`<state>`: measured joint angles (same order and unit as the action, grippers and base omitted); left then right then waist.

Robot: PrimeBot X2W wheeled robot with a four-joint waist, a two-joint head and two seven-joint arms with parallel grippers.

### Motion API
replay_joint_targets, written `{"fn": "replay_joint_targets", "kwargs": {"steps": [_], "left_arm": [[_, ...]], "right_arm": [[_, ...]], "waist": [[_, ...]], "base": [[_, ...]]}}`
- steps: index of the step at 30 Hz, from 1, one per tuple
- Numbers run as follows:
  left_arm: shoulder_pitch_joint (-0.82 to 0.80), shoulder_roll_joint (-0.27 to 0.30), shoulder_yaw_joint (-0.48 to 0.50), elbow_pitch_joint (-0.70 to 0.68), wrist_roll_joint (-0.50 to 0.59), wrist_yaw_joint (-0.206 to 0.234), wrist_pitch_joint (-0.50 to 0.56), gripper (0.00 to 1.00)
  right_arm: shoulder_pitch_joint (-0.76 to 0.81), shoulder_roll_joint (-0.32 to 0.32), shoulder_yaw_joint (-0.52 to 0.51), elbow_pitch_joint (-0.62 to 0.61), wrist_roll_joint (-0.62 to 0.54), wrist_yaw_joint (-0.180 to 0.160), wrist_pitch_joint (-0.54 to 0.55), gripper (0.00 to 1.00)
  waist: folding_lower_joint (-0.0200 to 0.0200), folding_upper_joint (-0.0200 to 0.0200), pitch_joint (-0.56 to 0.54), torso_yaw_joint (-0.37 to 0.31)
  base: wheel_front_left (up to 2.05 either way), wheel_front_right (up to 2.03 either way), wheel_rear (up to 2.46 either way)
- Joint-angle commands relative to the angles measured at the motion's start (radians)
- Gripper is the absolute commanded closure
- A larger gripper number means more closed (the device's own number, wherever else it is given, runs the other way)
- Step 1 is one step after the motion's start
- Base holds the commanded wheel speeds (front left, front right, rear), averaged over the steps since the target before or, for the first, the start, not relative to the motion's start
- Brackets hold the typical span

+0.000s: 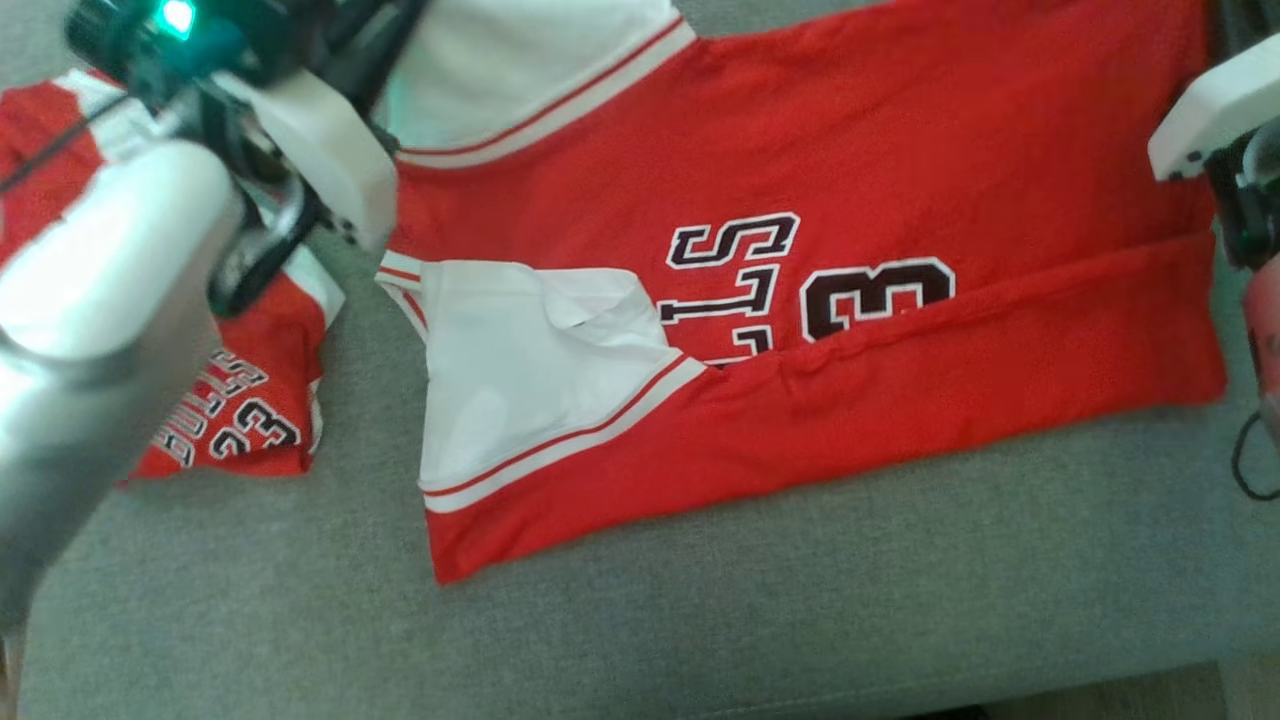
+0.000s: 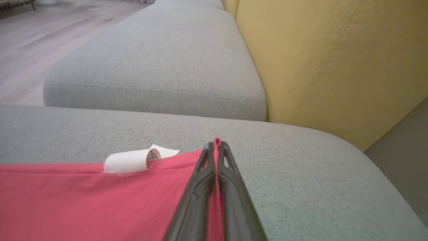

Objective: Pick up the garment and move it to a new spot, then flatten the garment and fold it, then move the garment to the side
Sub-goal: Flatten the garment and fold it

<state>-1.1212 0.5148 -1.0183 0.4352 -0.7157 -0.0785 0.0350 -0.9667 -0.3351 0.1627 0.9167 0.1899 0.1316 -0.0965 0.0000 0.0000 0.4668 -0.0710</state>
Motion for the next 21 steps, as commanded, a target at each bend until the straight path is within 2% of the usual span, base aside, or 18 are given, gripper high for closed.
{"fn": "replay_joint_targets", "kwargs": {"steps": [1, 11, 16, 21], "left_arm": [[-0.070, 0.039, 0.052, -0.004, 0.010, 0.004, -0.009, 1.00], [-0.206, 0.008, 0.053, 0.155, 0.098, 0.009, -0.115, 1.00], [-0.262, -0.020, 0.051, 0.241, 0.136, 0.017, -0.193, 1.00], [-0.268, -0.053, 0.041, 0.307, 0.145, 0.010, -0.240, 1.00]], "right_arm": [[-0.020, 0.001, 0.002, -0.032, 0.009, -0.001, -0.028, 1.00], [-0.071, 0.031, -0.017, -0.045, 0.076, -0.001, -0.132, 1.00], [-0.091, 0.051, -0.048, -0.053, 0.125, -0.001, -0.152, 1.00], [-0.081, 0.044, -0.024, -0.047, 0.147, -0.001, -0.157, 1.00]], "waist": [[0.0000, 0.0000, 0.002, -0.008], [0.0000, 0.0000, 0.018, -0.038], [0.0000, 0.0000, 0.018, -0.042], [0.0000, 0.0000, 0.010, -0.033]], "base": [[0.00, 0.00, 0.00], [0.00, 0.00, 0.00], [0.00, 0.00, 0.00], [0.00, 0.00, 0.00]]}}
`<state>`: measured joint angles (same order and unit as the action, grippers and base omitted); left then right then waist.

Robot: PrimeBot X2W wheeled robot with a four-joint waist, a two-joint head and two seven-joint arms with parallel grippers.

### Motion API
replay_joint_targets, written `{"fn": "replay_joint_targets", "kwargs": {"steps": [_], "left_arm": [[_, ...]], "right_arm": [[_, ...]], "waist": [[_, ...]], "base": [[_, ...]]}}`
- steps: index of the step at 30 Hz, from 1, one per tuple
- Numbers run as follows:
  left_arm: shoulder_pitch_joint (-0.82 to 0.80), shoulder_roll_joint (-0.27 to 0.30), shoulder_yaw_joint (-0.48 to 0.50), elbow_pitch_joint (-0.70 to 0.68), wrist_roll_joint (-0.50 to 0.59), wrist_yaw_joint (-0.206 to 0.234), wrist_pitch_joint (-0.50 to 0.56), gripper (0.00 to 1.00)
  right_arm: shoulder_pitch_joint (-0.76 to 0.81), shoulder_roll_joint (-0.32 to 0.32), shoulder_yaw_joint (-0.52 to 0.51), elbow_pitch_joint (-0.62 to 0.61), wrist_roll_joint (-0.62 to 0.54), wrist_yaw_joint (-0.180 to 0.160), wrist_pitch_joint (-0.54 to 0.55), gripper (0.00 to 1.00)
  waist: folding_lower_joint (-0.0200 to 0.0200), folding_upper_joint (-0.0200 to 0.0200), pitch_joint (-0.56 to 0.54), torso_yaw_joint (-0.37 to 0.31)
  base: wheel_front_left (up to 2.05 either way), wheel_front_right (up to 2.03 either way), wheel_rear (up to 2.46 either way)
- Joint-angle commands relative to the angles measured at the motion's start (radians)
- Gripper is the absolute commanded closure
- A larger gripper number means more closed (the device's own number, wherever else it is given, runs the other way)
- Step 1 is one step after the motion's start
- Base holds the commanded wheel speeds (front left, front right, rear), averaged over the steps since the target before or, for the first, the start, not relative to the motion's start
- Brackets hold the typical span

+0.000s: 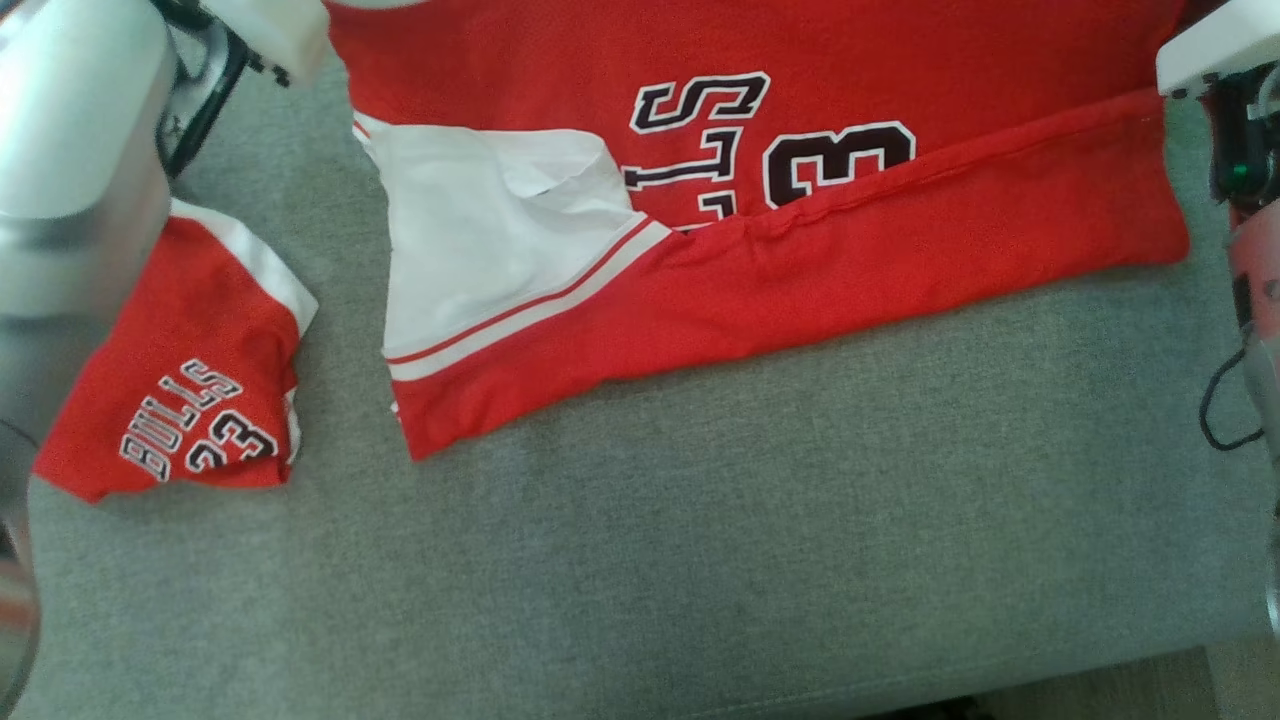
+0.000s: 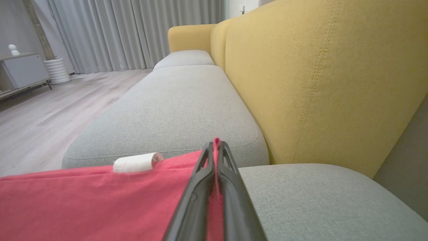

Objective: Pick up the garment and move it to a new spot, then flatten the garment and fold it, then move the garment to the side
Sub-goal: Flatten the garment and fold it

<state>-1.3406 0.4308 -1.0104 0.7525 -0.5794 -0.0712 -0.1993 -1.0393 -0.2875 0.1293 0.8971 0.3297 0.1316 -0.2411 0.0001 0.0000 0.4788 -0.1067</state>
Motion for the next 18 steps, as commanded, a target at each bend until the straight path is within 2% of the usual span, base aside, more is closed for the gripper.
{"fn": "replay_joint_targets", "kwargs": {"steps": [1, 10, 18], "left_arm": [[-0.044, 0.025, 0.026, 0.000, 0.010, -0.003, -0.009, 1.00], [0.036, 0.020, -0.014, 0.025, -0.011, -0.036, -0.026, 1.00], [0.198, 0.079, -0.071, -0.140, -0.090, -0.053, 0.063, 1.00]], "right_arm": [[-0.004, -0.008, 0.015, -0.025, 0.011, -0.001, -0.013, 1.00], [0.067, -0.057, 0.083, -0.020, 0.094, -0.001, 0.004, 1.00], [0.202, -0.134, 0.187, -0.058, 0.200, -0.001, 0.082, 1.00]], "waist": [[-0.0001, 0.0000, -0.005, 0.006], [-0.0001, 0.0000, -0.067, 0.029], [-0.0001, 0.0000, -0.165, 0.045]], "base": [[0.00, 0.00, 0.00], [0.00, 0.00, 0.00], [0.00, 0.00, 0.00]]}}
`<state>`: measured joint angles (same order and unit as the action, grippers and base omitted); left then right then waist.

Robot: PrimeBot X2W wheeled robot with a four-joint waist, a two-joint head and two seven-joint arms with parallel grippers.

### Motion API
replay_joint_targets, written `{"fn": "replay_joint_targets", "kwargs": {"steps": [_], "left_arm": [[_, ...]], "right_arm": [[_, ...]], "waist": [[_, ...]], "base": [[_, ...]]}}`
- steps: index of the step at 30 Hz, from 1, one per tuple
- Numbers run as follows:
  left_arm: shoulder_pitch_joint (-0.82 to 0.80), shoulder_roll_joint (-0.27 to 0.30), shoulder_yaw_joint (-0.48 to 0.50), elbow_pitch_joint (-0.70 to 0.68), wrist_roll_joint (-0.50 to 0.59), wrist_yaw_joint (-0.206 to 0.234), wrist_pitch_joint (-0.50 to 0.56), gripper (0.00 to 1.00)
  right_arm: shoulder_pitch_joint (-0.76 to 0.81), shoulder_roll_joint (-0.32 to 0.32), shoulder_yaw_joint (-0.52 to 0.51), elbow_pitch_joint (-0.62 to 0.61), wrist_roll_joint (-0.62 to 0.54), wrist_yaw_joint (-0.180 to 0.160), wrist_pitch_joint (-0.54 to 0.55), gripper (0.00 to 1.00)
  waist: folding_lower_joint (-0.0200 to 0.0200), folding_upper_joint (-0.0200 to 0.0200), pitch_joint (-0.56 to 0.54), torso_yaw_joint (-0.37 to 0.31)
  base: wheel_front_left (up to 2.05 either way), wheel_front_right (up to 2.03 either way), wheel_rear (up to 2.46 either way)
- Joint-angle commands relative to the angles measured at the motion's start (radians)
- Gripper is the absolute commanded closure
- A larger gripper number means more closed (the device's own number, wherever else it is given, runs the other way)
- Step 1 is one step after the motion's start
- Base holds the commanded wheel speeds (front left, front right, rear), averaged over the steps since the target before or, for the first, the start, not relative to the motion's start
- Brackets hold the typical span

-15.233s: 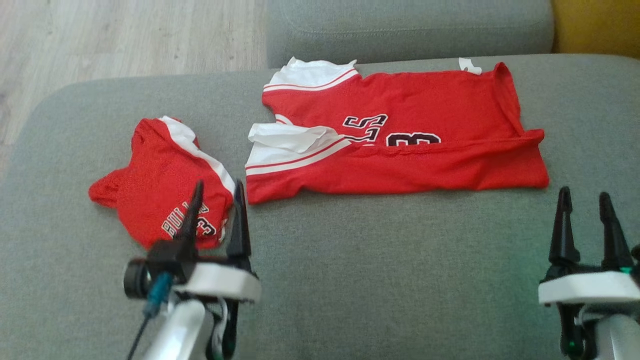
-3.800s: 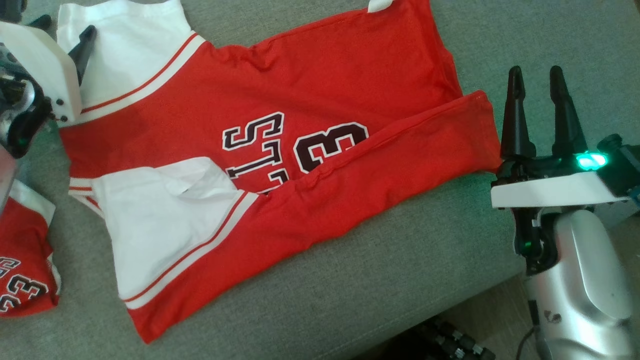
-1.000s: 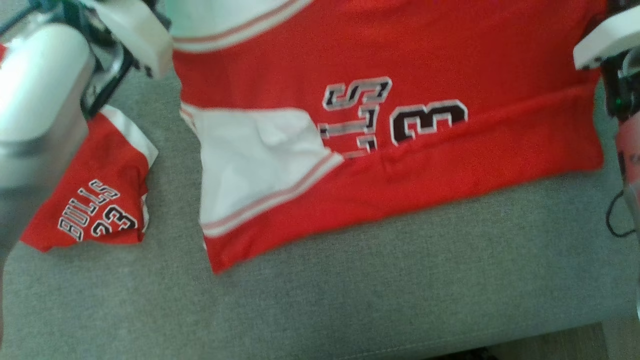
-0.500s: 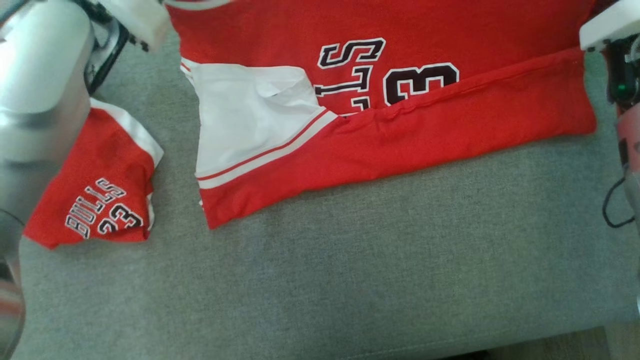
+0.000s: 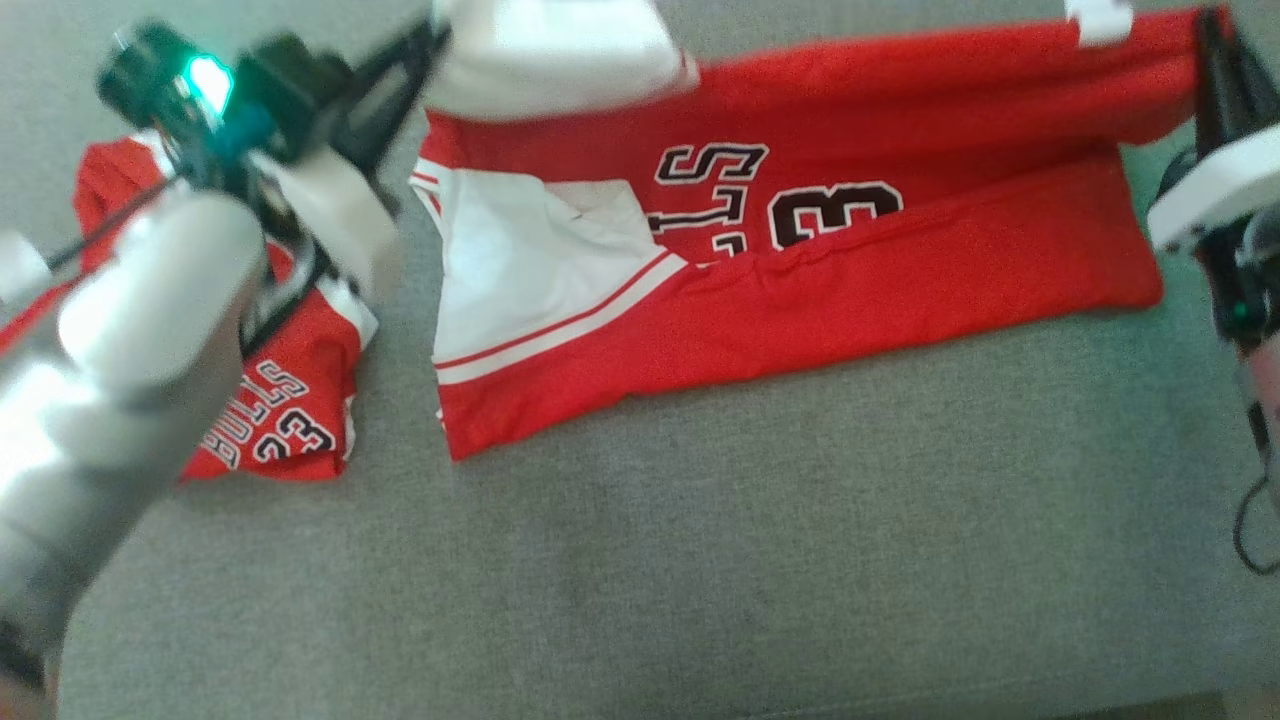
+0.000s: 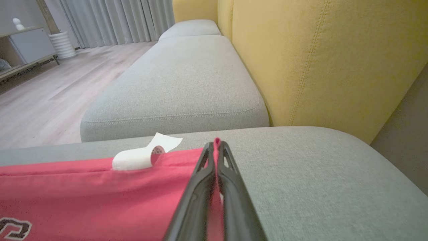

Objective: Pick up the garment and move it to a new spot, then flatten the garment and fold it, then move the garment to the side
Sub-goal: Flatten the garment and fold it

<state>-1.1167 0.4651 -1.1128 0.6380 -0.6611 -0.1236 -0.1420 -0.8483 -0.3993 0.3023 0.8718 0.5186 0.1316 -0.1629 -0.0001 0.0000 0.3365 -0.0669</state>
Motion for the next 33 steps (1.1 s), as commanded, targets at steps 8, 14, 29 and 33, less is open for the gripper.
{"fn": "replay_joint_targets", "kwargs": {"steps": [8, 14, 29, 33], "left_arm": [[0.123, 0.133, -0.014, -0.242, -0.074, 0.016, 0.135, 1.00], [0.227, 0.203, -0.057, -0.428, -0.106, 0.065, 0.237, 1.00], [0.278, 0.226, -0.093, -0.503, -0.085, 0.135, 0.286, 1.00], [0.270, 0.210, -0.101, -0.468, -0.072, 0.129, 0.285, 1.00]], "right_arm": [[0.118, -0.099, 0.090, -0.090, 0.089, -0.001, 0.092, 1.00], [0.190, -0.164, 0.158, -0.140, 0.141, -0.001, 0.191, 1.00], [0.223, -0.236, 0.262, -0.191, 0.144, -0.001, 0.310, 1.00], [0.217, -0.244, 0.290, -0.189, 0.132, -0.001, 0.327, 1.00]], "waist": [[0.0001, 0.0000, -0.081, 0.010], [0.0001, 0.0000, -0.112, 0.010], [0.0001, 0.0000, -0.092, 0.005], [0.0001, 0.0000, -0.077, 0.007]], "base": [[0.00, 0.00, 0.00], [0.00, 0.00, 0.00], [0.00, 0.00, 0.00], [0.00, 0.00, 0.00]]}}
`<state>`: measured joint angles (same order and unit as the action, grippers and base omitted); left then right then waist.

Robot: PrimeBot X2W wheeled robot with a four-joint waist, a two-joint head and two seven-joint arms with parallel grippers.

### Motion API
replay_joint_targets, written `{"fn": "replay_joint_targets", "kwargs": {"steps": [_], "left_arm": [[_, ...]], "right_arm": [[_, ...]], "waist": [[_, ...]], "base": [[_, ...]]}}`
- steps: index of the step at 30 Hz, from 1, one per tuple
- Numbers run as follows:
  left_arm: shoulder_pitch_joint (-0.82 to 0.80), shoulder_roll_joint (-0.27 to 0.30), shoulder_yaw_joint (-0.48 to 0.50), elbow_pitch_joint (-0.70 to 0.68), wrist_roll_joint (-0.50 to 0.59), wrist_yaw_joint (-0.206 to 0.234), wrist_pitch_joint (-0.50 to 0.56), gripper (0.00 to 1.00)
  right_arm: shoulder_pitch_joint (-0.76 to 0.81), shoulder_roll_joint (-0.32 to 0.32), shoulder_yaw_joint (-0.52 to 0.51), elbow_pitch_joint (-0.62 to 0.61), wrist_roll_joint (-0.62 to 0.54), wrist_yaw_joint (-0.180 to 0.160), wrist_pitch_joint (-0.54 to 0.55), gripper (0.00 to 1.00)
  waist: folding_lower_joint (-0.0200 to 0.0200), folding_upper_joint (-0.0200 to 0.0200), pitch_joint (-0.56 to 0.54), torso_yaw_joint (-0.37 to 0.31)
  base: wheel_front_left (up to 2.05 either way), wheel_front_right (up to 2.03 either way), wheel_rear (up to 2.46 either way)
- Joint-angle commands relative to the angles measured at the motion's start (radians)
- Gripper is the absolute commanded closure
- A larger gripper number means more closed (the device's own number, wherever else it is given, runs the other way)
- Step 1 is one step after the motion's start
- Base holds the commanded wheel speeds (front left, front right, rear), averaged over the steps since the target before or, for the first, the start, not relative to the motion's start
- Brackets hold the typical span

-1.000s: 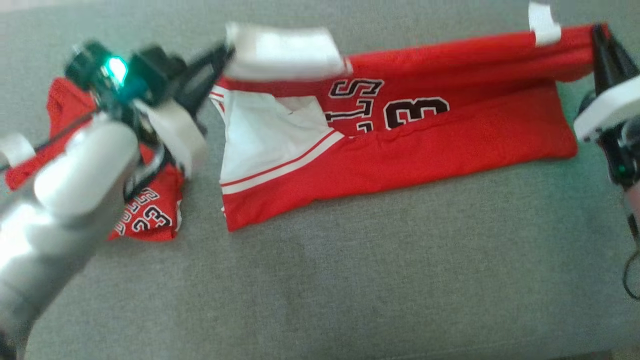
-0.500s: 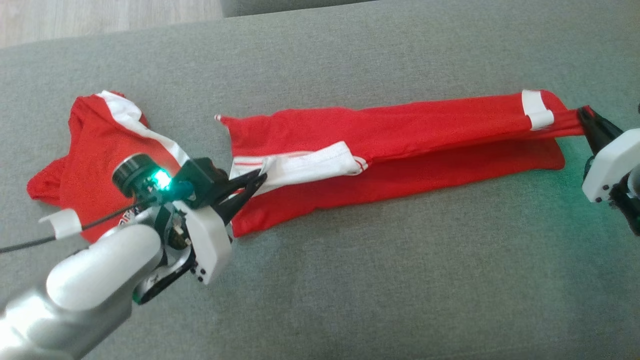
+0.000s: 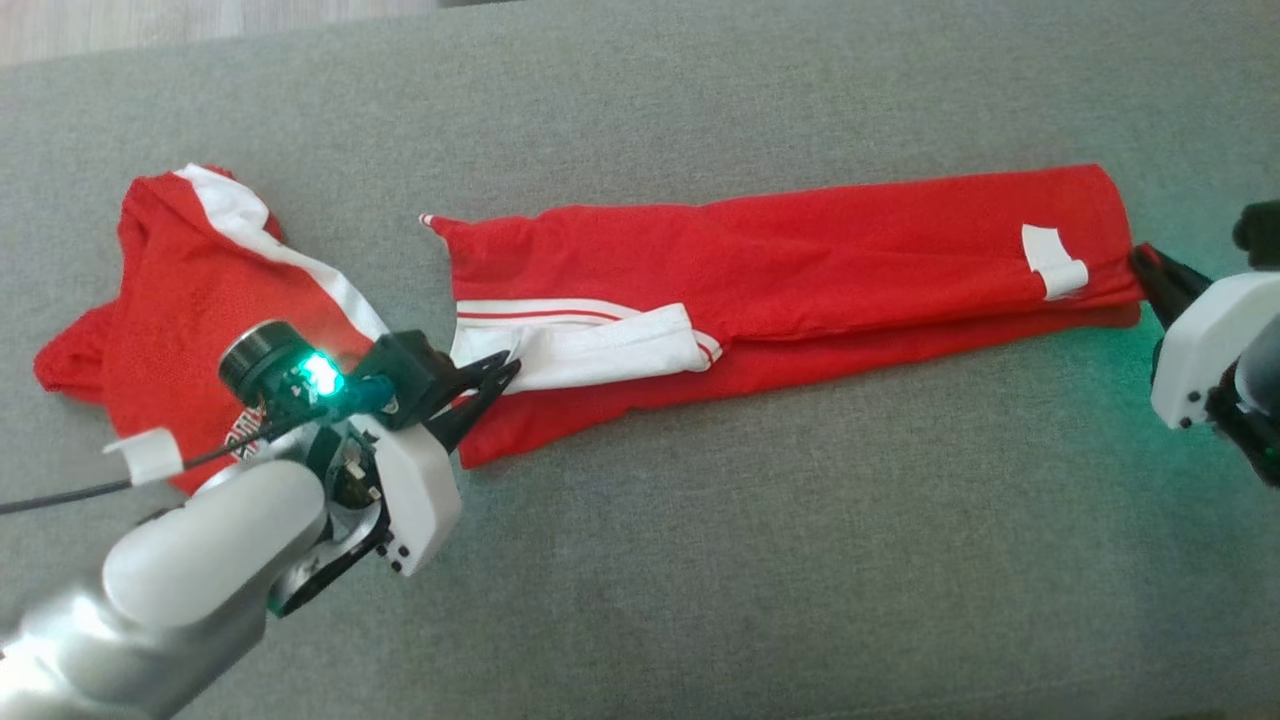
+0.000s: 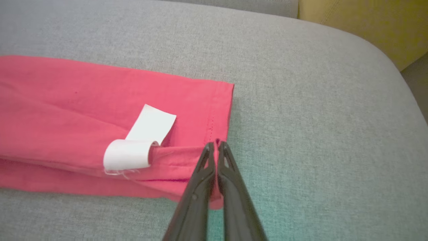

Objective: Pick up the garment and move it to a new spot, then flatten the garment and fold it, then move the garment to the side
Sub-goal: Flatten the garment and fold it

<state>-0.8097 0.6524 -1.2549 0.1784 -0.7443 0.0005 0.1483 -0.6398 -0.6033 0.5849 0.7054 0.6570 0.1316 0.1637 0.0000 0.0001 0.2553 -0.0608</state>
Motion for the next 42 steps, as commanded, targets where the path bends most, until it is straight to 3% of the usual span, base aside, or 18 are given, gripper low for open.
{"fn": "replay_joint_targets", "kwargs": {"steps": [1, 3, 4, 5, 6, 7, 12, 17, 22, 28, 32, 37, 42], "left_arm": [[-0.038, 0.017, 0.039, 0.001, 0.013, 0.003, -0.006, 1.00], [-0.035, 0.005, 0.037, 0.018, 0.009, 0.000, -0.009, 1.00], [-0.033, -0.001, 0.037, 0.024, 0.004, -0.001, -0.011, 1.00], [-0.030, -0.008, 0.038, 0.029, -0.004, -0.002, -0.011, 0.65], [-0.027, -0.013, 0.039, 0.032, -0.008, -0.002, -0.014, 0.19], [-0.026, -0.017, 0.041, 0.034, -0.008, 0.001, -0.023, 0.00], [-0.015, -0.038, 0.085, 0.040, -0.030, 0.043, -0.088, 0.00], [0.007, -0.057, 0.207, 0.022, -0.085, 0.134, -0.239, 0.00], [0.055, -0.081, 0.350, -0.003, -0.119, 0.242, -0.390, 0.00], [0.192, -0.136, 0.562, -0.068, -0.040, 0.285, -0.409, 0.00], [0.324, -0.216, 0.688, -0.079, 0.032, 0.266, -0.410, 0.00], [0.462, -0.331, 0.815, -0.061, 0.131, 0.201, -0.410, 0.00], [0.586, -0.421, 0.899, -0.018, 0.242, 0.136, -0.410, 0.00]], "right_arm": [[0.008, -0.042, 0.014, -0.021, -0.007, -0.001, 0.004, 1.00], [0.007, -0.044, 0.028, -0.017, -0.004, -0.001, 0.017, 1.00], [0.005, -0.046, 0.032, -0.017, -0.005, -0.001, 0.017, 0.66], [0.005, -0.047, 0.033, -0.014, -0.003, -0.001, 0.017, 0.00], [0.006, -0.045, 0.030, -0.009, 0.007, -0.001, 0.021, 0.00], [0.007, -0.046, 0.031, -0.009, 0.012, -0.001, 0.023, 0.00], [-0.009, -0.050, -0.029, -0.007, 0.044, -0.001, -0.021, 0.00], [-0.016, -0.024, -0.133, -0.038, 0.069, -0.001, -0.116, 0.00], [0.002, 0.054, -0.244, -0.119, 0.049, -0.001, -0.254, 0.00], [0.058, 0.197, -0.387, -0.220, -0.059, -0.001, -0.386, 0.00], [0.141, 0.320, -0.481, -0.317, -0.161, -0.001, -0.415, 0.00], [0.297, 0.470, -0.550, -0.411, -0.264, -0.001, -0.423, 0.00], [0.459, 0.542, -0.569, -0.442, -0.320, -0.001, -0.425, 0.00]], "waist": [[0.0000, -0.0001, 0.007, 0.002], [0.0000, -0.0001, 0.010, 0.003], [0.0000, -0.0001, 0.011, 0.003], [0.0000, -0.0001, 0.010, 0.004], [0.0000, -0.0001, 0.008, 0.004], [0.0000, -0.0001, 0.006, 0.005], [0.0000, -0.0001, -0.023, 0.007], [0.0000, -0.0001, -0.061, 0.010], [0.0000, -0.0001, -0.103, 0.013], [0.0000, -0.0001, -0.140, 0.017], [0.0000, -0.0001, -0.153, 0.025], [0.0000, -0.0001, -0.174, 0.047], [0.0000, -0.0001, -0.195, 0.059]], "base": [[0.00, 0.00, 0.00], [0.00, 0.00, 0.00], [0.00, 0.00, 0.00], [0.00, 0.00, 0.00], [0.00, 0.00, 0.00], [0.00, 0.00, 0.00], [0.00, 0.00, 0.00], [0.00, 0.00, 0.00], [0.00, 0.00, 0.00], [0.00, 0.00, 0.00], [0.00, 0.00, 0.00], [0.00, 0.00, 0.00], [0.00, 0.00, 0.00]]}}
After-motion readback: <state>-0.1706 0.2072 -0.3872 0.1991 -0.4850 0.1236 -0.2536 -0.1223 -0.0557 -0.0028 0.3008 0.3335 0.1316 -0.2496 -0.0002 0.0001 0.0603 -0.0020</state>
